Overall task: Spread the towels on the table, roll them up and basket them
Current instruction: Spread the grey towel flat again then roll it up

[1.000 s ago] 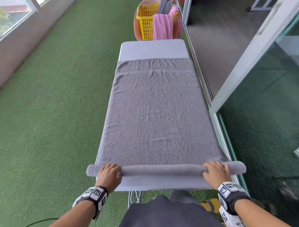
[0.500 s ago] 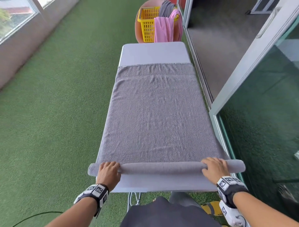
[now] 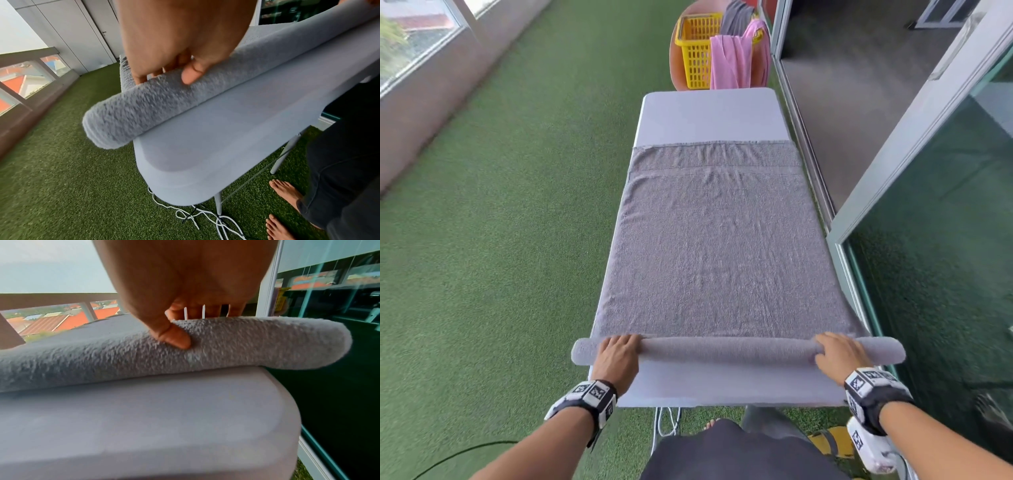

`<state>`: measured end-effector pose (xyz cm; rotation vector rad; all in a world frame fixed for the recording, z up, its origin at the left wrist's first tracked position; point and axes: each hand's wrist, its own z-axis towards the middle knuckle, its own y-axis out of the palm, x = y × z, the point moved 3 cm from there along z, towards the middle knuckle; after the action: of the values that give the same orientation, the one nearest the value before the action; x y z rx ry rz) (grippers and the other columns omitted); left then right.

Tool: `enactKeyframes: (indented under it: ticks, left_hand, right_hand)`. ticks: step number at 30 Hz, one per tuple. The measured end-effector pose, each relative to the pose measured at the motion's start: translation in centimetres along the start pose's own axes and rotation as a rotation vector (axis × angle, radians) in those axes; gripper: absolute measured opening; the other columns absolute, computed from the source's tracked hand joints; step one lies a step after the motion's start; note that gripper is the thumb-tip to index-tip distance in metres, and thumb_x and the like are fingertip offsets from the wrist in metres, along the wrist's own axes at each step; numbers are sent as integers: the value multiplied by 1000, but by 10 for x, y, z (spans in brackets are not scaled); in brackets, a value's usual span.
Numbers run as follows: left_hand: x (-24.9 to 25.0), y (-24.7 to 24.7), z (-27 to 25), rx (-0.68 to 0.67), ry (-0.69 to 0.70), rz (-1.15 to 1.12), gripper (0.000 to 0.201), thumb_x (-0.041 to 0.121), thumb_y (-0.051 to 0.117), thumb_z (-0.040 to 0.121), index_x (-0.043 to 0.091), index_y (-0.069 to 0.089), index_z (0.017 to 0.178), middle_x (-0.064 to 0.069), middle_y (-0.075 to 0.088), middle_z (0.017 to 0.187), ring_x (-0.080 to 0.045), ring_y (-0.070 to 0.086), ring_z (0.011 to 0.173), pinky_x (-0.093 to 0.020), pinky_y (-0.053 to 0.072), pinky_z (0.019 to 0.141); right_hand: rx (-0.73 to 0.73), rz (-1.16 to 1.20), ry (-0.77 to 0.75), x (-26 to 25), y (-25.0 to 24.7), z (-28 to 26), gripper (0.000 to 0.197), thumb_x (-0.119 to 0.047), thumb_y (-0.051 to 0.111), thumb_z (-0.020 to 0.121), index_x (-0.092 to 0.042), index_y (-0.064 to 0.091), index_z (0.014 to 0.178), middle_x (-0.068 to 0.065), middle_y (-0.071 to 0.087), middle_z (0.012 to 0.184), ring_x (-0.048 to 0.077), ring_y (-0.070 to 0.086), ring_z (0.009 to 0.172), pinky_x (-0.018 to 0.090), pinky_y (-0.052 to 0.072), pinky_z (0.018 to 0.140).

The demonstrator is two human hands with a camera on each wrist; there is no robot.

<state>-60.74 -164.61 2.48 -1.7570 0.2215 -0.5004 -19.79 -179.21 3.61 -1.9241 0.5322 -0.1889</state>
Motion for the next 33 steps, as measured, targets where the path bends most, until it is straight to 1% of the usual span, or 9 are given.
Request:
enactKeyframes:
  ticks: [5, 9, 12, 16, 18, 21, 26, 29, 33]
  left_hand:
    - [-1, 12, -2, -151, -55, -35, 60, 39, 35, 101, 17, 8, 151, 10, 6, 148, -19, 8, 146, -37, -6, 116]
    - [-3, 14, -14, -104, 23, 5, 44, 22, 74, 76, 16, 63, 117, -2, 65, 118, -26, 60, 111, -44, 36, 106]
    - [1, 1, -7, -10, 35, 14, 23, 33, 45, 83, 20, 62, 91, 2, 65, 91, -19, 57, 84, -38, 47, 86]
    - [0, 2, 6, 5, -16, 17, 55, 24, 18, 91, 7, 46, 136, -11, 51, 138, -28, 46, 127, -47, 30, 112]
    - [4, 7, 1, -38, -14, -12, 50, 35, 34, 98, 9, 43, 140, -10, 46, 143, -28, 40, 135, -47, 22, 115]
    - [11, 9, -12, -102, 60, 1, 65, 29, 86, 63, 11, 61, 119, -8, 67, 115, -27, 64, 107, -46, 41, 100]
    - [11, -3, -11, -79, 37, 26, 18, 29, 76, 67, 26, 63, 80, 12, 64, 79, -10, 57, 73, -32, 51, 77]
    - [9, 0, 2, -60, 2, 6, 48, 27, 25, 87, 14, 59, 119, -2, 62, 123, -22, 56, 112, -48, 35, 107]
    - [15, 8, 7, -138, -19, -33, 60, 35, 27, 102, 18, -5, 150, 7, -10, 151, -16, -9, 144, -39, -11, 115]
  right_hand:
    - [57, 83, -9, 5, 5, 3, 52, -49, 37, 98, -29, 36, 146, -10, 35, 151, 13, 29, 141, 40, 11, 117]
    - [-13, -85, -17, 6, 20, -16, 51, -38, 62, 85, -34, 44, 133, -14, 46, 138, 11, 38, 132, 38, 16, 116]
    - [-55, -108, 15, 5, 7, -12, 32, -37, 59, 83, -42, 49, 113, -17, 52, 120, 10, 45, 119, 37, 23, 107]
    - [-62, -67, 50, 3, -8, 7, 41, -36, 39, 95, -39, 45, 135, -13, 37, 146, 14, 34, 134, 49, 11, 116]
    - [2, -4, 46, 3, -7, 6, 47, -47, 30, 99, -38, 32, 146, -12, 26, 155, 14, 26, 141, 48, 7, 117]
    - [-30, -25, 29, 3, 11, -12, 59, -55, 42, 94, -36, 27, 148, -13, 29, 153, 12, 24, 142, 47, 4, 117]
    - [-38, -102, 56, 3, 14, -22, 41, -35, 58, 81, -41, 47, 120, -17, 50, 125, 9, 44, 119, 40, 18, 112]
    - [0, -50, 60, 5, 5, -7, 40, -31, 48, 89, -39, 46, 128, -15, 47, 132, 8, 40, 126, 46, 11, 116]
    - [139, 42, 101, 17, 6, -3, 52, -49, 31, 99, -34, 26, 148, -13, 26, 155, 11, 20, 144, 49, -3, 114]
